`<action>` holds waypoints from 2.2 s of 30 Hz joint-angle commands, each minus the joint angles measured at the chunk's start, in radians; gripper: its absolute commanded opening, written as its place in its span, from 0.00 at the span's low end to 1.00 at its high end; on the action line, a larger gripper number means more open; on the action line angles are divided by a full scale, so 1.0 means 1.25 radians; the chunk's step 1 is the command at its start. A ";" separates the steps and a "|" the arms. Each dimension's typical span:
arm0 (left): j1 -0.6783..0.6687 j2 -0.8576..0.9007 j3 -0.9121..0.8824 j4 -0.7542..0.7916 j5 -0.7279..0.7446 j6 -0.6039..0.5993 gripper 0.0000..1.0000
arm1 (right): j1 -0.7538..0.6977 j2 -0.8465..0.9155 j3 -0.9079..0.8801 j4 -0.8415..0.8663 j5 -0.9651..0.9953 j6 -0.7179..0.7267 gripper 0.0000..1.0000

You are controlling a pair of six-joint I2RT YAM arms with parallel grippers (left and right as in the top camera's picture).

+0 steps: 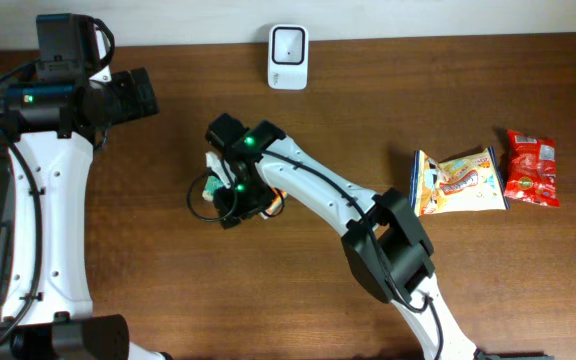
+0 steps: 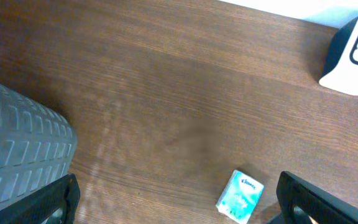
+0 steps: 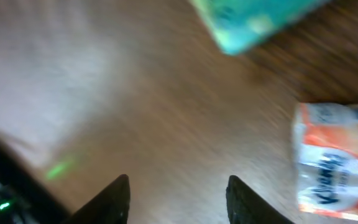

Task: Scan the item barcode
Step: 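Lower the right gripper and grasp the small orange box, then lift the orange box off the table with the right gripper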

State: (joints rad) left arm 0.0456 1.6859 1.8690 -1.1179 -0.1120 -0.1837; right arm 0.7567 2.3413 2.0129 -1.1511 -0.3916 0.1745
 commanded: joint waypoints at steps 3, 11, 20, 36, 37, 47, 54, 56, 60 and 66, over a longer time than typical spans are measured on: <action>0.001 0.002 -0.003 0.001 0.000 0.004 0.99 | -0.023 0.019 -0.059 0.013 0.059 0.043 0.46; 0.001 0.002 -0.003 0.001 0.000 0.004 0.99 | -0.093 0.019 -0.076 -0.003 0.075 0.056 0.41; 0.001 0.002 -0.003 0.001 0.000 0.004 0.99 | -0.210 0.009 -0.075 -0.031 0.086 0.055 0.15; 0.001 0.002 -0.003 0.001 0.000 0.004 0.99 | -0.264 -0.024 -0.075 0.202 -0.040 -0.304 0.58; 0.001 0.002 -0.003 0.001 0.000 0.004 0.99 | -0.257 -0.021 -0.075 0.205 -0.046 -0.305 0.58; 0.001 0.002 -0.003 0.001 0.000 0.004 0.99 | -0.234 0.015 -0.076 0.139 -0.106 -0.331 0.53; 0.001 0.002 -0.003 0.001 0.000 0.004 0.99 | -0.235 0.039 -0.130 0.153 -0.102 -0.322 0.42; 0.001 0.002 -0.003 0.001 0.000 0.004 0.99 | -0.240 0.040 -0.131 0.154 -0.099 -0.322 0.41; 0.001 0.002 -0.003 0.001 0.000 0.004 0.99 | -0.248 0.040 -0.131 0.174 -0.102 -0.322 0.40; 0.001 0.002 -0.003 0.001 0.000 0.004 0.99 | -0.250 0.039 -0.124 0.177 -0.146 -0.322 0.30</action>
State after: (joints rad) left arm 0.0452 1.6859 1.8690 -1.1179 -0.1120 -0.1837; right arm 0.4507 2.3688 1.8614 -0.9329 -0.5522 -0.2192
